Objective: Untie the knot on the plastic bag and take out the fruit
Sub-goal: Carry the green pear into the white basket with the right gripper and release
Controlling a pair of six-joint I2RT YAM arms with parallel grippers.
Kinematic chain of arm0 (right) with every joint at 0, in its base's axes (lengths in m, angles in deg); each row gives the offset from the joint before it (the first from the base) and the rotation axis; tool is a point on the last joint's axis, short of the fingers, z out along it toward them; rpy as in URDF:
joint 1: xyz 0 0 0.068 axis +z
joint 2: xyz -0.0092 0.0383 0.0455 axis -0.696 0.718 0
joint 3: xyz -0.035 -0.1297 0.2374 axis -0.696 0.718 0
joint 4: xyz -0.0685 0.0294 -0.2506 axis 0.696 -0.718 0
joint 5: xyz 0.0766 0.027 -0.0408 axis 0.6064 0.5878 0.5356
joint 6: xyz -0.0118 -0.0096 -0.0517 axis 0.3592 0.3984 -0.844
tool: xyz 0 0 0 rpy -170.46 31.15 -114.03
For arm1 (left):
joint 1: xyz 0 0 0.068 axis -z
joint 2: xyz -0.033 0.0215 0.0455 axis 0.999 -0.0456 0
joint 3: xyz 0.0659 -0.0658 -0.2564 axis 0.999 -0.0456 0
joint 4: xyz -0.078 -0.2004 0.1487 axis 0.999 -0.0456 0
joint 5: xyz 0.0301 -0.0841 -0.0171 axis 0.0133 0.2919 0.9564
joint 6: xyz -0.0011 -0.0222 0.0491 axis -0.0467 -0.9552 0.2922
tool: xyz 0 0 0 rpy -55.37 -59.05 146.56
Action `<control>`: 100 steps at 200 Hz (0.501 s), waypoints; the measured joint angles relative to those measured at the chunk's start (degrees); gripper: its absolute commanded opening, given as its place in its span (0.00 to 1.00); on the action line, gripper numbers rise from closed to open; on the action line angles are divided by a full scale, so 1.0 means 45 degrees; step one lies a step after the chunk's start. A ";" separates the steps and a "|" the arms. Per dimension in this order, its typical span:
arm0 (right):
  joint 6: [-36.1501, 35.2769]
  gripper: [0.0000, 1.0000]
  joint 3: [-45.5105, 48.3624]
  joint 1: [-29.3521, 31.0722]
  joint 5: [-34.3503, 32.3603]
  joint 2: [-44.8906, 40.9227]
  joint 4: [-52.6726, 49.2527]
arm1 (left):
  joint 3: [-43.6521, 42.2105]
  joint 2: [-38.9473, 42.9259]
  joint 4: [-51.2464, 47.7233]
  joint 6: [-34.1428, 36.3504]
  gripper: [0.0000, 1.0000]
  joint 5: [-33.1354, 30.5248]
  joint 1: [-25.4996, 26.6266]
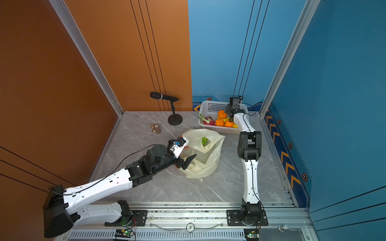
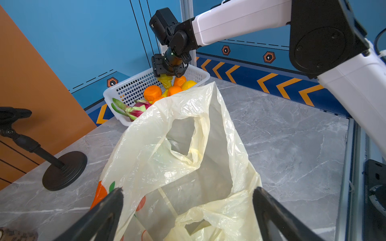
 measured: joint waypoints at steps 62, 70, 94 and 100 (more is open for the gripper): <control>-0.0253 0.85 0.0636 0.0015 0.0287 -0.1977 -0.0831 | 0.0000 0.0000 -0.0641 -0.1035 0.95 -0.0529 0.0000; -0.0321 0.85 0.0967 0.0029 0.0364 -0.2701 -0.0831 | 0.0000 0.0000 -0.0753 -0.1243 0.94 -0.0554 -0.0005; -0.0432 0.85 0.2467 0.0068 0.1103 -0.5280 -0.0782 | 0.0005 -0.0010 -0.1161 -0.2021 0.85 -0.0651 -0.0053; -0.0442 0.86 0.2817 0.0073 0.1336 -0.5887 -0.0777 | 0.0015 -0.0029 -0.1282 -0.2234 0.82 -0.0656 -0.0087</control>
